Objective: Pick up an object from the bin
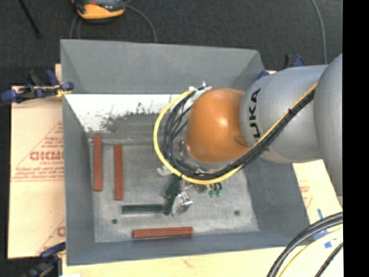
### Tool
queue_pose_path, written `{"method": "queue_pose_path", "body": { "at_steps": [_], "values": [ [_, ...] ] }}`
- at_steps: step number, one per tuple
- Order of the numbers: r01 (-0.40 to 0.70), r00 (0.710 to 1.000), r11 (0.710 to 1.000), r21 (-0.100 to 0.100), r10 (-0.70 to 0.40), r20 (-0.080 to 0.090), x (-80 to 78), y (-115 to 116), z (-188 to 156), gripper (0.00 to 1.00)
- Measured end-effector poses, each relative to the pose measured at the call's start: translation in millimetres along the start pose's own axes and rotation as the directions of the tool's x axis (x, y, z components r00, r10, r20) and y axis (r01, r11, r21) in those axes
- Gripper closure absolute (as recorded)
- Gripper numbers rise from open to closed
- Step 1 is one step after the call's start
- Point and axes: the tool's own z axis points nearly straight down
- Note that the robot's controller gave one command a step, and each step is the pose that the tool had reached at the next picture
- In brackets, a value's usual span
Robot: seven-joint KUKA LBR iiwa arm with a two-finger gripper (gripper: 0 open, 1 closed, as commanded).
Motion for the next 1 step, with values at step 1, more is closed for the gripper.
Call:
{"method": "queue_pose_path", "body": {
  "at_steps": [1],
  "values": [
    [-0.135, 0.991, 0.991, 0.000, 0.135, 0.000, -12.2, -4.6, 27.7, 0.00]
  ]
}}
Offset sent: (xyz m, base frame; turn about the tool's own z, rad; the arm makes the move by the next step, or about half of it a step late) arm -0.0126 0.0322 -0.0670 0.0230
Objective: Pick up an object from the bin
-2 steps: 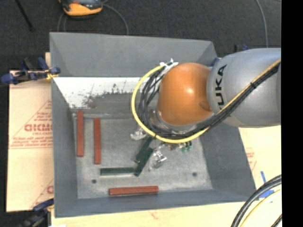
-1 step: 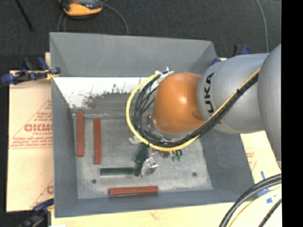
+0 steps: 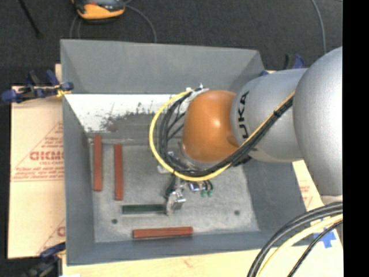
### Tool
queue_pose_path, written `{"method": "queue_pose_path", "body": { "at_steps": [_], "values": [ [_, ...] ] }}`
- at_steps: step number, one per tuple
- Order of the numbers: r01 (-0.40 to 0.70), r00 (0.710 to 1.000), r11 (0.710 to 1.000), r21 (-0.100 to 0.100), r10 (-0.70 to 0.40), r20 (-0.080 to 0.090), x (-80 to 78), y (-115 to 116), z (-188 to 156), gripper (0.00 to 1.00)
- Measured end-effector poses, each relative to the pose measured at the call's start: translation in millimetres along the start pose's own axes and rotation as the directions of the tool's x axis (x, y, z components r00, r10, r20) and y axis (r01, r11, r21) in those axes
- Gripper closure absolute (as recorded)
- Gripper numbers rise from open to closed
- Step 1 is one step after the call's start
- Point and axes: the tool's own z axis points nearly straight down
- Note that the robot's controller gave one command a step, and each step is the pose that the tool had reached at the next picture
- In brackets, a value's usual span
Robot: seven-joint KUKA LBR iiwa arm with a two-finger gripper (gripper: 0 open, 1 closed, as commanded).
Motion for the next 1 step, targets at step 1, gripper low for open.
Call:
{"method": "queue_pose_path", "body": {
  "at_steps": [1],
  "values": [
    [0.113, 0.994, 0.994, 0.001, -0.113, -0.002, 16.2, 36.3, 26.5, 1.00]
  ]
}}
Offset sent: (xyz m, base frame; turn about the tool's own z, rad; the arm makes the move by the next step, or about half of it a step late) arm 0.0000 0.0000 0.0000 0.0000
